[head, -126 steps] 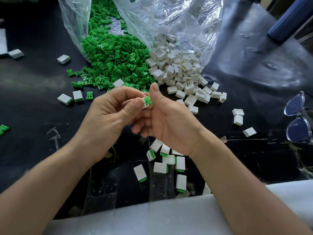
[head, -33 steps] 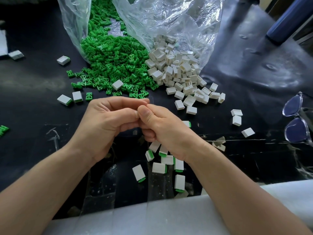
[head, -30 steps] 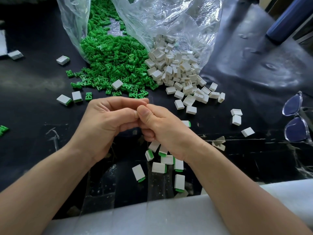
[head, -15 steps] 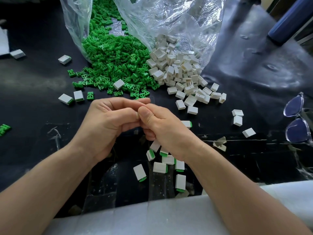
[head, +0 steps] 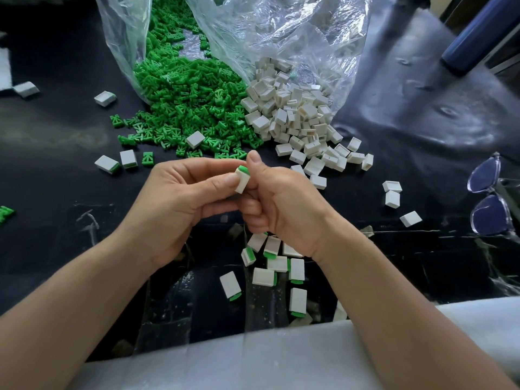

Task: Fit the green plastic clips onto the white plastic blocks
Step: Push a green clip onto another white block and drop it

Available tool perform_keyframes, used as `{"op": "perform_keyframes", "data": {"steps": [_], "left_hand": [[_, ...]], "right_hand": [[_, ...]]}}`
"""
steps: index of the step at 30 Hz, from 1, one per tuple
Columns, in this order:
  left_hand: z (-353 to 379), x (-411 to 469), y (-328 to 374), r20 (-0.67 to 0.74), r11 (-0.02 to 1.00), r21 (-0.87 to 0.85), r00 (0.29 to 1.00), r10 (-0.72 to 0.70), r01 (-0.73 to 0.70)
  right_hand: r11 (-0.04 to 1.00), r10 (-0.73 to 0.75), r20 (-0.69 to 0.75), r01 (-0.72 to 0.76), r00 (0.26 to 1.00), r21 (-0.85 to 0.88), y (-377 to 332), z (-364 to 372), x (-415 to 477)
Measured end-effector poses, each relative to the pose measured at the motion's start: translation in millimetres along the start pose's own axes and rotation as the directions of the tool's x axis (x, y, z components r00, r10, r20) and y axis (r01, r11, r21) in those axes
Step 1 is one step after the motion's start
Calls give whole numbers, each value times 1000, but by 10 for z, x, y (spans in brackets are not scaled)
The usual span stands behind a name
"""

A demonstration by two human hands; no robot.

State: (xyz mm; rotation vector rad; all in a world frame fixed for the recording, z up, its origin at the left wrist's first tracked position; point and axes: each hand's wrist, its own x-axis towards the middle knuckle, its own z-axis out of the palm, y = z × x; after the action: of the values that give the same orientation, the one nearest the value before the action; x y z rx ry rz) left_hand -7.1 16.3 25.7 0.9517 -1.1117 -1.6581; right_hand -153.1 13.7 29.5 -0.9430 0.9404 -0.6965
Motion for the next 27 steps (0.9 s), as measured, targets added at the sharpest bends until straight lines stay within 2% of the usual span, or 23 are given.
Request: {"op": "perform_keyframes", "data": {"steps": [4,7,9,15,19,22,25,27], "left_hand": [[11,-7,0,23,1000,19,1000,1,-2],[-1,6,-10,-33,999,40,999,-4,6],[-12,17,-14,-73,999,48,997,-18,21],[3,1,12,-97,990,137,995,0,13],[63,-49,27,10,969,245,999,-37,34],[102,-78,34,75,963,265,994,-79,56],[78,-62,32,42,960,273,997,-68,54],[59,-47,29,16,957,288,999,-52,45]], "right_hand": [[996,-6,-60,0,998,-93,1,8,2],[942,-113,-171,51,979,-330,17,2,6],[891,-204,-233,82,951,-446,30,-7,18],[816,-391,-365,135,845,-563,-4,-106,41],[732,-460,-410,76,788,-677,10,-177,66],[672,-525,-461,17,715,-740,-15,-265,81],[663,-562,-532,-39,634,-747,-90,-410,59],[635,-543,-553,-122,632,-763,-123,-491,35]]}}
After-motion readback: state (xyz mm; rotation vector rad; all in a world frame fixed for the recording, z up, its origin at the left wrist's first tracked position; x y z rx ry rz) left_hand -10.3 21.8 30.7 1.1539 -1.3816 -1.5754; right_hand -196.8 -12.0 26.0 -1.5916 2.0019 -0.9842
